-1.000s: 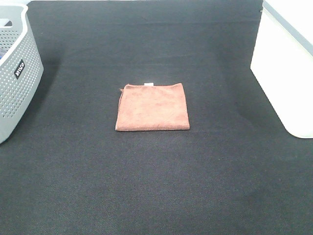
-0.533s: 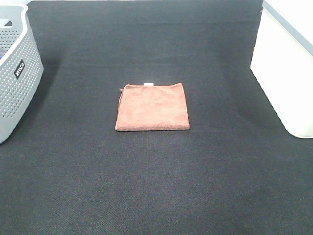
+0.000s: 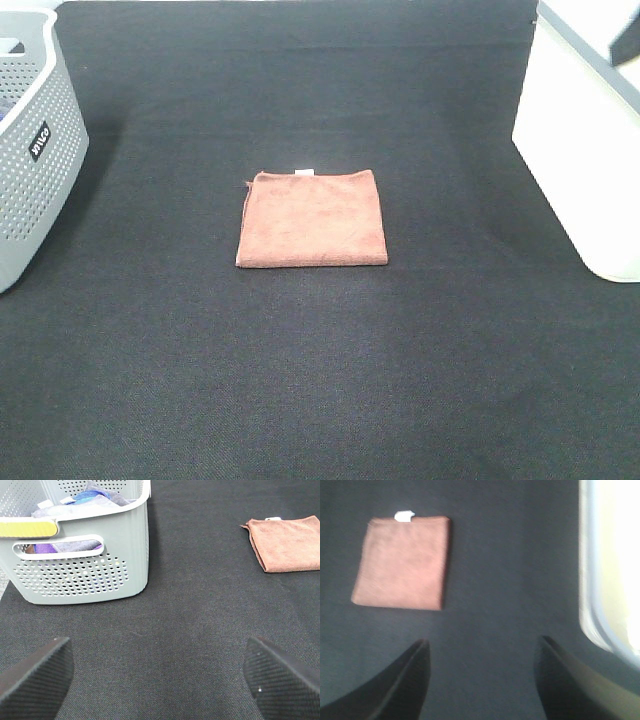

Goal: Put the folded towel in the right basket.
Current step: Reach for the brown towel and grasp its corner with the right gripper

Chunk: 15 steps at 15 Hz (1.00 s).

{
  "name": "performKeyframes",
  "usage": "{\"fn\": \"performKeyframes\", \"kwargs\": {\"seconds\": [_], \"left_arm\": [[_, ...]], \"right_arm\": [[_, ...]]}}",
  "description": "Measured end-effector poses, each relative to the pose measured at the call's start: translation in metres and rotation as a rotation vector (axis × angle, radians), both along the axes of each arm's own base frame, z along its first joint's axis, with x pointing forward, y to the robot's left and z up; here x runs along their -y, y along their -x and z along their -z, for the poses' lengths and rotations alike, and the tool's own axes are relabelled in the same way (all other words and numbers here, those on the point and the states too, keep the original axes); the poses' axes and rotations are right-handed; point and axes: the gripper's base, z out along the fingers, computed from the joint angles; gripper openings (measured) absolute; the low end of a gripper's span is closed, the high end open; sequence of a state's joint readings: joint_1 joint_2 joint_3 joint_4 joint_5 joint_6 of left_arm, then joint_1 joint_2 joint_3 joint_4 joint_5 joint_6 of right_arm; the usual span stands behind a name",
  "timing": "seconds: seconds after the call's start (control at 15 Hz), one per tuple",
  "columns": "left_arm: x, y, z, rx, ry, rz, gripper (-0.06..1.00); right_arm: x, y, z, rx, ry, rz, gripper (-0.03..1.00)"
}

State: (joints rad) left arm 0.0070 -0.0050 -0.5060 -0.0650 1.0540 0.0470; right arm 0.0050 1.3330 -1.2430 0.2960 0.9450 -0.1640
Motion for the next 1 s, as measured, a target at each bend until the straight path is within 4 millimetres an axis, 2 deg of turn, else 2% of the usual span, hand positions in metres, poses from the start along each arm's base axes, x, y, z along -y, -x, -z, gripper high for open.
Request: {"fn": "performKeyframes", "kwargs": {"seconds": [0.13,0.2,0.4,0.53,0.6,0.67,0.93,1.0], "left_arm": [[0.000,0.000,0.000,0.000,0.000,0.000,0.87],[0.000,0.000,0.000,0.000,0.000,0.000,0.87],[0.000,0.000,0.000,0.000,0.000,0.000,0.87],[0.000,0.000,0.000,0.000,0.000,0.000,0.87],[0.000,0.000,0.000,0.000,0.000,0.000,0.87],[0.000,0.000,0.000,0.000,0.000,0.000,0.87],[0.000,0.000,0.000,0.000,0.000,0.000,0.87],[0.000,0.000,0.000,0.000,0.000,0.000,0.87]], "right_arm": [[-0.013,-0.028,0.005,-0.038,-0.015,-0.054,0.58],[-0.032,-0.046,0.011,-0.061,-0.012,-0.115,0.58],[-0.073,-0.074,0.032,-0.118,-0.014,-0.212,0.63],[-0.090,-0.088,0.050,-0.164,-0.011,-0.243,0.66],[-0.095,-0.096,0.060,-0.187,-0.013,-0.241,0.67],[-0.099,-0.109,0.078,-0.234,-0.022,-0.220,0.68],[-0.109,-0.141,0.126,-0.345,-0.048,-0.180,0.80],[-0.109,-0.141,0.126,-0.345,-0.048,-0.180,0.80]]}}
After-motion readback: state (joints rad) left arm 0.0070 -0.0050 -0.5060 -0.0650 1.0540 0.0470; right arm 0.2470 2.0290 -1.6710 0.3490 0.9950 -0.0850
